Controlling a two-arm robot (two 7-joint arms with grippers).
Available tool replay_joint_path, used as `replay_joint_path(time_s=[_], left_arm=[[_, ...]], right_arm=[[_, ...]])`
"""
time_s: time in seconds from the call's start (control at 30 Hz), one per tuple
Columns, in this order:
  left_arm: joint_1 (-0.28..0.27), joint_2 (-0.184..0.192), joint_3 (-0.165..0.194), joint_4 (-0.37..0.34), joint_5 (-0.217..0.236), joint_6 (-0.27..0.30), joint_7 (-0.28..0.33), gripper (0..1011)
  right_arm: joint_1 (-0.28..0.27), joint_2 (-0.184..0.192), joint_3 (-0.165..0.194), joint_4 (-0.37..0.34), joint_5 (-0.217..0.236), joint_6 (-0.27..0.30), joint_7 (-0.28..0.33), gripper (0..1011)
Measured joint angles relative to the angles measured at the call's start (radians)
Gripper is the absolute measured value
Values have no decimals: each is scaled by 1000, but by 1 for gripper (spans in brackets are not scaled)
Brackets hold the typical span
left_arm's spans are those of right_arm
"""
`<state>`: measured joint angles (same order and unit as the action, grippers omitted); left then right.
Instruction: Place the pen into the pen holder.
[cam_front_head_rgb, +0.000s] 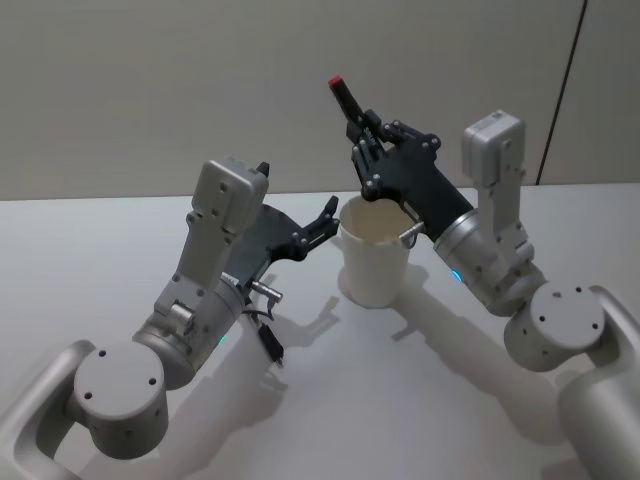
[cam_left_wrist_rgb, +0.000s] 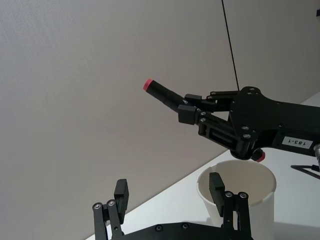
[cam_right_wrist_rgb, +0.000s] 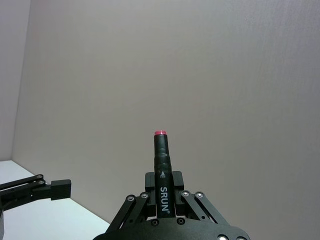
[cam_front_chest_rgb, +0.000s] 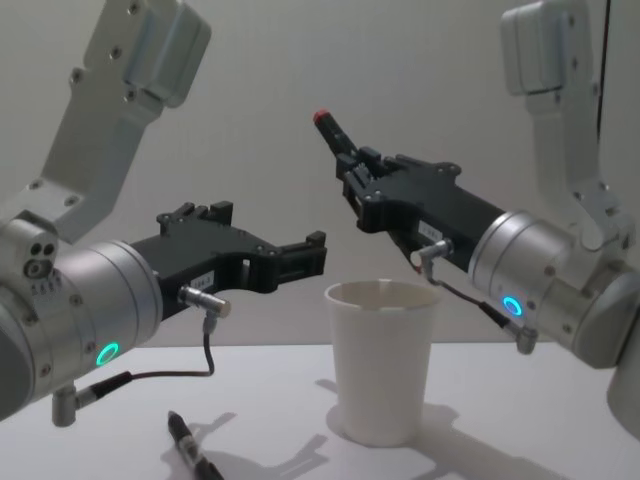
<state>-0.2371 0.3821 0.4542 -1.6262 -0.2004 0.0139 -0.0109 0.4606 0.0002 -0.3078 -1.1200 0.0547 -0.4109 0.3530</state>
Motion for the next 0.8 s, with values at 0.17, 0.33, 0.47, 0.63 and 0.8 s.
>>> replay_joint_path(time_s=[0.17,0.33,0.47,0.63,0.8], left_arm=[[0,0,0,0,0,0,0,1001],[0,0,0,0,0,0,0,1001],[0,0,0,0,0,0,0,1001],[0,0,0,0,0,0,0,1001],[0,0,0,0,0,0,0,1001]], right_arm=[[6,-4,-4,15,3,0,5,189],[9,-7,-6,25,4,0,9,199],[12,-9,-8,31,5,0,11,290],[14,-10,-9,37,6,1,13,464],[15,-11,-10,41,6,1,14,622]])
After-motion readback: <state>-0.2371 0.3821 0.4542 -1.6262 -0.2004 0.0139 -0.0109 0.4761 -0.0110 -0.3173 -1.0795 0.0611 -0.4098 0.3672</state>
